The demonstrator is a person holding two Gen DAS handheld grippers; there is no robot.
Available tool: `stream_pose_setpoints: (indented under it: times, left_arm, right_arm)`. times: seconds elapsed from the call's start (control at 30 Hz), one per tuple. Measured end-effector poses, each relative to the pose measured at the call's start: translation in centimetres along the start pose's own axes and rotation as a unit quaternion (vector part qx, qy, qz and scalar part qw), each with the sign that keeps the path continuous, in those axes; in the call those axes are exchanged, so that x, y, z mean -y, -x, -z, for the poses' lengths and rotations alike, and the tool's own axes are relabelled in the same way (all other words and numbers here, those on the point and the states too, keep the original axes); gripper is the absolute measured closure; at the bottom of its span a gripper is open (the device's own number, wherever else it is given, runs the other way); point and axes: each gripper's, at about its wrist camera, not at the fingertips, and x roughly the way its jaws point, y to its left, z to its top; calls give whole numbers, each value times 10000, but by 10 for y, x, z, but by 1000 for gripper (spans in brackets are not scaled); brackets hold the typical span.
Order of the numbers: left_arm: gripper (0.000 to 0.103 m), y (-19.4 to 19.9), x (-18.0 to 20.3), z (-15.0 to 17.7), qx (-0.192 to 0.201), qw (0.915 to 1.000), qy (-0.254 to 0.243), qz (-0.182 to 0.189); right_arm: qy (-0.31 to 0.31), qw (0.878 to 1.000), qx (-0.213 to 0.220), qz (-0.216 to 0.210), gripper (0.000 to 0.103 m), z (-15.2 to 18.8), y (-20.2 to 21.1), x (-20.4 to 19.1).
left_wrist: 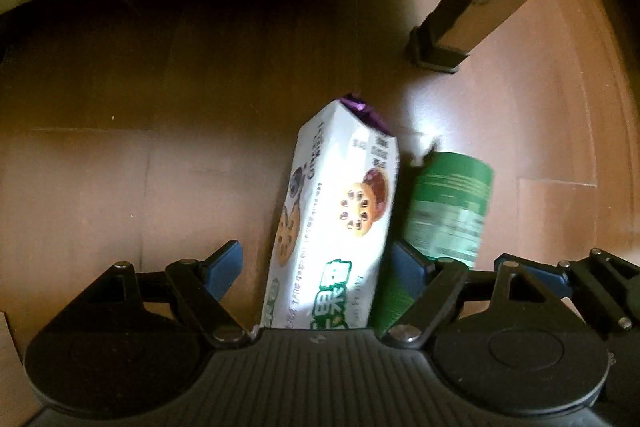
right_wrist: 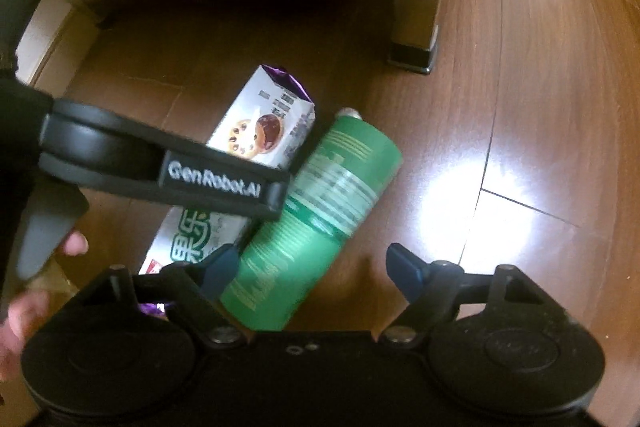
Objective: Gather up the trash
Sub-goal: 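Grasp the white cookie box with the left gripper while the right gripper grasps the green paper cup, then lift the cookie box and green cup and carry them over the wastebasket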
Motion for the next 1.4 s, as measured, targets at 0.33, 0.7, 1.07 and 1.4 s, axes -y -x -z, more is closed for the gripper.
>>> stream_pose_setpoints:
  times: [0.33, 0.7, 1.07, 1.4]
  left_arm:
    - [52, -11, -8, 11, -79, 9995, 282, -149]
    - [59, 52, -13, 33, -108, 9969, 737, -253]
    - [59, 270, -3, 37, -28, 9939, 1101, -29]
    - [59, 475, 26, 0, 559, 9936, 966, 157]
  right_arm:
    - [-253, 9993, -54, 270, 44, -5, -26, 2]
    - [-103, 9987, -42, 488, 54, 3, 13, 4]
    - [254, 9992, 115, 270, 55, -24, 209, -28]
    - [501, 9961, 716, 77, 55, -82, 414, -59]
